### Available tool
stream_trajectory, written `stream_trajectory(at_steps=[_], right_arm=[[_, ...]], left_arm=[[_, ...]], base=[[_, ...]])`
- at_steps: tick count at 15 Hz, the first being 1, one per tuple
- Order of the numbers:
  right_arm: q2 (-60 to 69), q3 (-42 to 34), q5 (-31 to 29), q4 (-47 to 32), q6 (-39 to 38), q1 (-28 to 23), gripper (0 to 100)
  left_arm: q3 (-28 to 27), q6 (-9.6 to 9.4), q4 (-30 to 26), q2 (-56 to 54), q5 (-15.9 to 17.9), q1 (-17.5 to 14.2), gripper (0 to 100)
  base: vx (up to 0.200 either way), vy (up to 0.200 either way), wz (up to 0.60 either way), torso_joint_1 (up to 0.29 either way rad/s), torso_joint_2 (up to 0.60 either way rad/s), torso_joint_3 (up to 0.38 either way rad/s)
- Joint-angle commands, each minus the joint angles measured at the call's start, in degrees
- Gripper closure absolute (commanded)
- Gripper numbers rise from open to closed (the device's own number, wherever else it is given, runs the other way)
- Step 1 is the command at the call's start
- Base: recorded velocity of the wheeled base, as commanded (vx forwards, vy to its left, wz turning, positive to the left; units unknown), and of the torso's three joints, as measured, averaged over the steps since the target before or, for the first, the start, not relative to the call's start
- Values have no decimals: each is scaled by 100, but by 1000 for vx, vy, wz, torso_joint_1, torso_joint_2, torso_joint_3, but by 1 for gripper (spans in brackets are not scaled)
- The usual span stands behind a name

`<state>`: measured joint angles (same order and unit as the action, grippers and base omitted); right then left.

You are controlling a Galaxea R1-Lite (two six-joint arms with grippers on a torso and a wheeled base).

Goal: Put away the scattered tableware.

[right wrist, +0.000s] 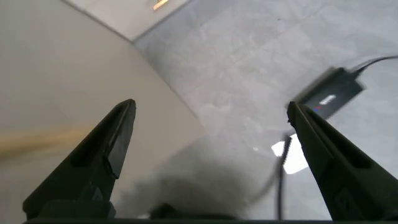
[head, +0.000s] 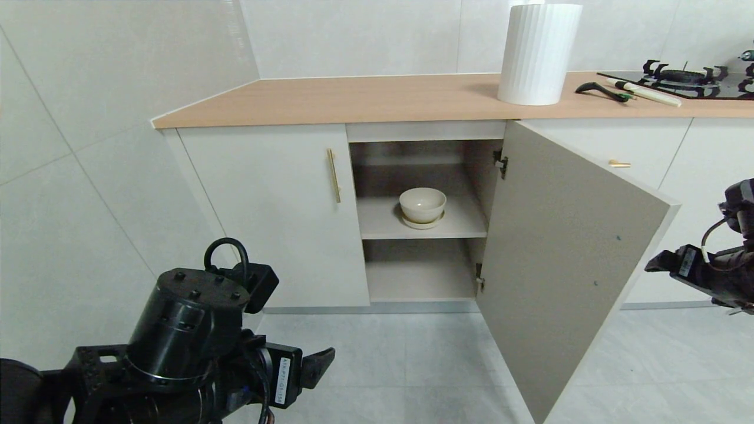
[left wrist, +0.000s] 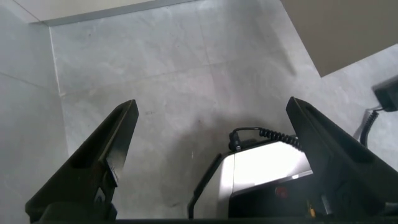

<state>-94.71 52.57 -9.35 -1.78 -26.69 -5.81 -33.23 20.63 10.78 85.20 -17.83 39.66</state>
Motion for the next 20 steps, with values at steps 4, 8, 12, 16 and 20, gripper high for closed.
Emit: stream_trajectory(at_steps=[4,8,12,16,20], right_arm=[[-487,43,241,248,-56,283,0],[-777,105,364,617,-12,986,0],[-1287,535,663,767,14,1970,0],[-1981,1388,540,776,392,2577,0],[-2438,1845,548,784,375,2735,0]], left_arm=[[-17,3,3,-21,-9,-2,0],[-25,-6,3,-118,-9,-11,0],[-17,-68,3,-179,-9,-11,0],[-17,-129,3,-162,-150,-11,0],[62,-366,-5,-162,-212,16,0]], base=[[0,0,0,0,0,0],[0,0,0,0,0,0],[0,0,0,0,0,0],[0,0,0,0,0,0],[0,0,0,0,0,0]])
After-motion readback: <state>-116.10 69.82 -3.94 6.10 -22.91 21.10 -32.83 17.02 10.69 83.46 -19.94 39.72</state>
